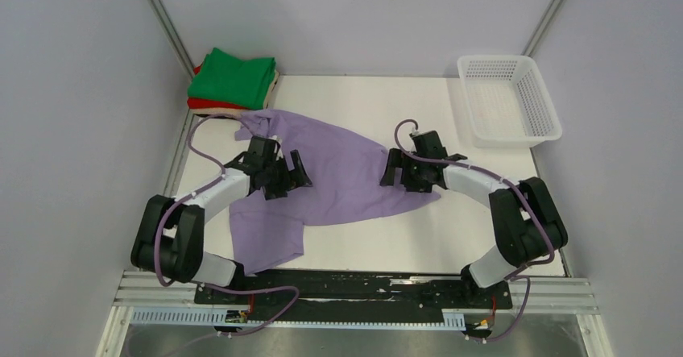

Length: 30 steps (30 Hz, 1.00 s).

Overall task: Fold and stack the t-shirts
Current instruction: Flatten out the tshirt

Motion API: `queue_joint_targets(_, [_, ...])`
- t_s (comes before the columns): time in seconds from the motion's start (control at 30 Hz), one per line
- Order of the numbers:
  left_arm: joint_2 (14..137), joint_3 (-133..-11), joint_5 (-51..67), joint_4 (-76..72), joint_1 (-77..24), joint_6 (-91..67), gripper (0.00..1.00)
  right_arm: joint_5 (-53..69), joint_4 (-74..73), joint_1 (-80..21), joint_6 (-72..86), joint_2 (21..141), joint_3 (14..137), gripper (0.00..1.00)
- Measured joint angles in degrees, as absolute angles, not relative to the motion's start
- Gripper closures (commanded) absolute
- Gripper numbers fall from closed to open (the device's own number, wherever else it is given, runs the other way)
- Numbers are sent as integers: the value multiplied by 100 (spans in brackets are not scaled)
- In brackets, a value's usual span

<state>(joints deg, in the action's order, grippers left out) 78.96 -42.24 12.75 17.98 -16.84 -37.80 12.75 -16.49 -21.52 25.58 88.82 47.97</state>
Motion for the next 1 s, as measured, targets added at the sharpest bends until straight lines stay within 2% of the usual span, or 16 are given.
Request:
queue_joint_targets(0.23, [8941, -4644, 1538, 1282, -1678, -3946, 0, 1135, -1282, -1745, 3070, 9198, 4838, 0])
queue_joint_targets(0.43, [10213, -6001, 1704, 1166, -1680, -3909, 0, 1428, -923, -799, 3347, 9601, 5133, 0])
queue_joint_targets(0.67, [11561, -7813, 1841, 1319, -1691, -3750, 0, 1457, -827, -220, 3627, 9747, 5277, 0])
queue_joint_targets(0.87, [11513, -7907, 1826, 1588, -1708, -3500, 0, 1201, -1083, -115, 3430, 9424, 5135, 0])
queue_joint_targets(1.0, [10422, -7107, 1500, 2196, -1710, -3267, 0, 856, -1461, -84, 3199, 8593, 4908, 0])
